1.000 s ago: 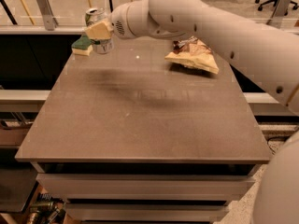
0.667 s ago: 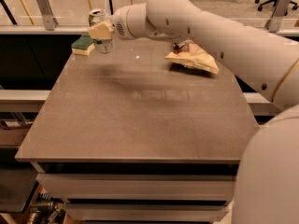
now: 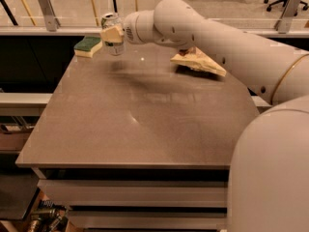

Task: Move 7up can near sponge

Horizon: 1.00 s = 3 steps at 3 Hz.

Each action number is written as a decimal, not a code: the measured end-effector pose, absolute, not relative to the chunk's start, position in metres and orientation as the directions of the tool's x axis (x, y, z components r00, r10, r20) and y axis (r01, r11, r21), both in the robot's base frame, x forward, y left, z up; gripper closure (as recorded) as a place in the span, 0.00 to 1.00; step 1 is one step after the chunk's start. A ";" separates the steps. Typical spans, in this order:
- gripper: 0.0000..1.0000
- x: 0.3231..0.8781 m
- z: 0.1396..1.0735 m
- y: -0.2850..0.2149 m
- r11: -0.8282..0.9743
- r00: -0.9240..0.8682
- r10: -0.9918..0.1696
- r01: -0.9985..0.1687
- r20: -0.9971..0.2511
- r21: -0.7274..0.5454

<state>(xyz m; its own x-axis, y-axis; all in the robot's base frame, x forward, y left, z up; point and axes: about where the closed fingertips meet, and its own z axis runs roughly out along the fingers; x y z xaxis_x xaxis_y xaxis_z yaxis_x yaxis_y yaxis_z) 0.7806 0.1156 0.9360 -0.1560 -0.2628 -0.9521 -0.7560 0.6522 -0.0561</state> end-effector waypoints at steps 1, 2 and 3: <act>1.00 0.799 0.929 0.109 0.667 -0.165 -0.261 -0.743 -0.951 -0.054; 1.00 0.813 0.919 0.121 0.654 -0.169 -0.270 -0.755 -0.948 -0.051; 1.00 0.821 0.914 0.139 0.627 -0.166 -0.281 -0.778 -0.945 -0.050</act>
Offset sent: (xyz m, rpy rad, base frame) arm 0.0508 0.0171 -0.0266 -0.0146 0.0221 0.0178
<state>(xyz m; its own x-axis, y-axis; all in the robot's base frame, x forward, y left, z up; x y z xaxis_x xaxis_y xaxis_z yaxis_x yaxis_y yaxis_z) 0.8206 0.1392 0.9135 -0.1655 -0.2815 -0.9452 -0.7776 0.6267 -0.0505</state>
